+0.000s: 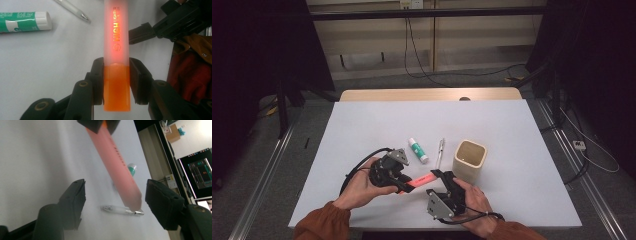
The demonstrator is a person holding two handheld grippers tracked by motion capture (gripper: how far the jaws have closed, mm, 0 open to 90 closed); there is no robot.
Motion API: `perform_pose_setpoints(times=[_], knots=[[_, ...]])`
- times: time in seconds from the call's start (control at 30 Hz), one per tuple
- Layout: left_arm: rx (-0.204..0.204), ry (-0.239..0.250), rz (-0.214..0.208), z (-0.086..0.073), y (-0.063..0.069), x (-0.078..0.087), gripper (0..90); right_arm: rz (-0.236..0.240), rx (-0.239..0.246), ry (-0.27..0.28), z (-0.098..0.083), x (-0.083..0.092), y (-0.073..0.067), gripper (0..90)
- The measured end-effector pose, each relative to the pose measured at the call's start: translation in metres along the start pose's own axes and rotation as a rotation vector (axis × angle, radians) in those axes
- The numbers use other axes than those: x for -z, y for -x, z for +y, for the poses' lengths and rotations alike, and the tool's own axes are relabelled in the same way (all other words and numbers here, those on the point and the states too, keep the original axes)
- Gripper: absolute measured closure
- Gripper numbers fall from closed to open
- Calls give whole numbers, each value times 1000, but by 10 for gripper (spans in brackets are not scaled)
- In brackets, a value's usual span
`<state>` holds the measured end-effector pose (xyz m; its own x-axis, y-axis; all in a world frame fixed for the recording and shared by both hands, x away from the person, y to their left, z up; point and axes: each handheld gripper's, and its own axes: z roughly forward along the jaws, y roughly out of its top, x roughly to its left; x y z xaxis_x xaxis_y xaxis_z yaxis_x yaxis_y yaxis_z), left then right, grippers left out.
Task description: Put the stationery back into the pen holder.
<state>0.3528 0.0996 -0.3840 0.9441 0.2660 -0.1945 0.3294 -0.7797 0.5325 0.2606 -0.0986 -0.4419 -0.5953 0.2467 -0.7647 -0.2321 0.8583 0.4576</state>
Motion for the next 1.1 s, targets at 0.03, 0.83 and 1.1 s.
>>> perform_pose_setpoints(times=[0.03,0.83,1.1], knots=[[1,2,-4,0,0,0,673,-3,12,4,0,-1,-1,356],[25,11,-19,0,6,-9,673,-37,185,33,16,-3,-19,732],[19,45,-27,-3,4,-8,661,-26,171,40,13,-3,-19,786]])
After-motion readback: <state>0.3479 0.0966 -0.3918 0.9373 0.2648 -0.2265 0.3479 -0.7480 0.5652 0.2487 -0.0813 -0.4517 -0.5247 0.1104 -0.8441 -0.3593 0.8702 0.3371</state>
